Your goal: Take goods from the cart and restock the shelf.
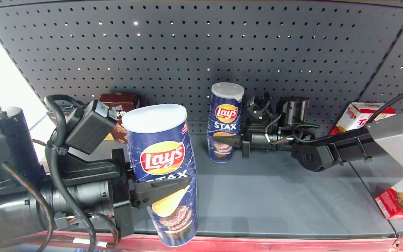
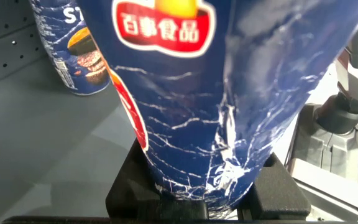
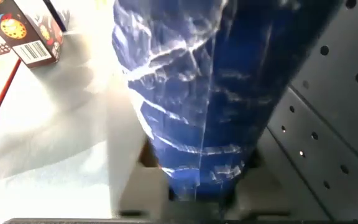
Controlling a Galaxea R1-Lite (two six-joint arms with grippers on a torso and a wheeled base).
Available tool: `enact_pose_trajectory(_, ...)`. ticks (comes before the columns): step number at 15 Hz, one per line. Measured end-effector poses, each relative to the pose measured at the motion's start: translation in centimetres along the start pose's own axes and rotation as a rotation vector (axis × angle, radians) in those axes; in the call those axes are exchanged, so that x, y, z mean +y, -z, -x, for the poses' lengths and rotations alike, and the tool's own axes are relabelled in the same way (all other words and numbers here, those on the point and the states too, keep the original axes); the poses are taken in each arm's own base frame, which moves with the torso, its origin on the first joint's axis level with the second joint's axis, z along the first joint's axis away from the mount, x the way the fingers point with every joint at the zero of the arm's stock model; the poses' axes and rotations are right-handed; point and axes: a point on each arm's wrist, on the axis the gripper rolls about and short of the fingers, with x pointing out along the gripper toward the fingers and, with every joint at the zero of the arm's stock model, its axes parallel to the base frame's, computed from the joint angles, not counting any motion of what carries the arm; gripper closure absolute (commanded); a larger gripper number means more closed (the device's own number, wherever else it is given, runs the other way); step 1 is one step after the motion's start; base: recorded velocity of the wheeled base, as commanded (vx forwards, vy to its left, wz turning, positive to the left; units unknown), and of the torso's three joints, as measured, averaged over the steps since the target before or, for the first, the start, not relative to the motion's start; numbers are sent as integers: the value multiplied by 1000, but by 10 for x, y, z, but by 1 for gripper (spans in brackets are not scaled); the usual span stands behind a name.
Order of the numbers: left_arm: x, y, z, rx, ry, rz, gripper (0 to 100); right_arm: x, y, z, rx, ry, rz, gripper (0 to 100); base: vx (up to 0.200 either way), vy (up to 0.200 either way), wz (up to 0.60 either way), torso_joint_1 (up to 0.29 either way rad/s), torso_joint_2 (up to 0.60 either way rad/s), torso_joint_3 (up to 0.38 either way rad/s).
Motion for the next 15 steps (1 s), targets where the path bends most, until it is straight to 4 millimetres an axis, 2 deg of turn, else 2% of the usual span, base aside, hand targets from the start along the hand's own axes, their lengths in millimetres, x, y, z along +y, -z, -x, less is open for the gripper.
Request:
enact_pose_trajectory(4,0,1,1,1,-2,0,100,5,-10,7,-8,4,10,100,0,0,0,0,0,0)
enact_pose_trajectory(7,0,0,1,0,-3,0,100,19,-25,24,-13,8,17,100,0,0,0,0,0,0)
enact_pose_trajectory(12,0,-2,1,-7,-2,-4,100,76,-22,60,-3,-16,9,100,0,0,0,0,0,0)
enact_pose_trajectory(15,0,-3,1,-11,-2,-6,100,111,-9,82,-5,-22,11,100,0,0,0,0,0,0)
